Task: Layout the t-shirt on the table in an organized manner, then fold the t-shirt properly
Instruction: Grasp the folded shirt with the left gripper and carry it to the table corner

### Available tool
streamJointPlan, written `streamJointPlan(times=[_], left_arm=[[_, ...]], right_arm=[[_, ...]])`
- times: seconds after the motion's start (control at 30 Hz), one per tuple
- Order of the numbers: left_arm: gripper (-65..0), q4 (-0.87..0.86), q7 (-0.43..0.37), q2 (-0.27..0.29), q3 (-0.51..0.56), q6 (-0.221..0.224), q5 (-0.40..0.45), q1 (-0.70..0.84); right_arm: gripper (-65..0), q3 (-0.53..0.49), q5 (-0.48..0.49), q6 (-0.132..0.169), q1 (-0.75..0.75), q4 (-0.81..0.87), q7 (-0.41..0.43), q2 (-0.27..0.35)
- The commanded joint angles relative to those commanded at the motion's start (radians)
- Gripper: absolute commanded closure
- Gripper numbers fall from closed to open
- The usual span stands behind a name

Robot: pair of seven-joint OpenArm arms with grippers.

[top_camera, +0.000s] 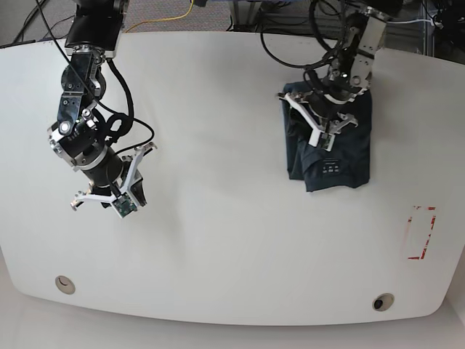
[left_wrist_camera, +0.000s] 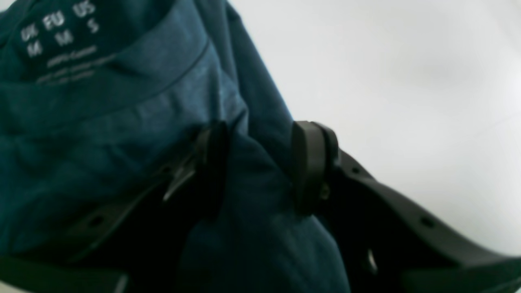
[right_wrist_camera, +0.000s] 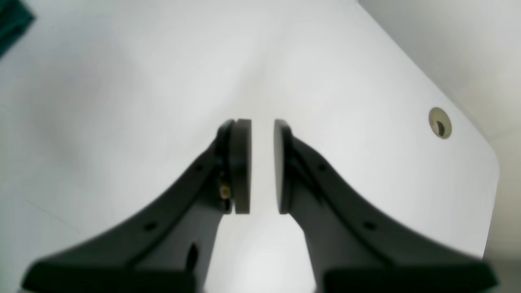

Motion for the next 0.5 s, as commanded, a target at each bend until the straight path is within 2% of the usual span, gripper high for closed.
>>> streamJointPlan(times=[0.1,0.2,0.37,0.5], left_arm=[[-23.9,0.015,0.009,-0.058,-0.087,-0.048,-0.061,0.043],[-23.9,0.015,0.009,-0.094,-0.18,-0.084,-0.097,0.081],[-23.9,0.014,0.011,-0.106,-0.295,-0.127,-0.097,0.106],[-23.9,0.025,0.028,-0.104,-0.358,-0.184,-0.1,0.107]], right_arm=[[-9.4,-0.002,0.0,0.0,-0.005,0.005,0.0,-0.009],[-9.4,0.003,0.0,0.0,-0.018,0.005,0.0,-0.02],[-9.4,0.002,0.0,0.0,-0.023,0.005,0.0,-0.025],[-9.4,0.0,0.0,0.0,-0.037,0.005,0.0,-0.026]])
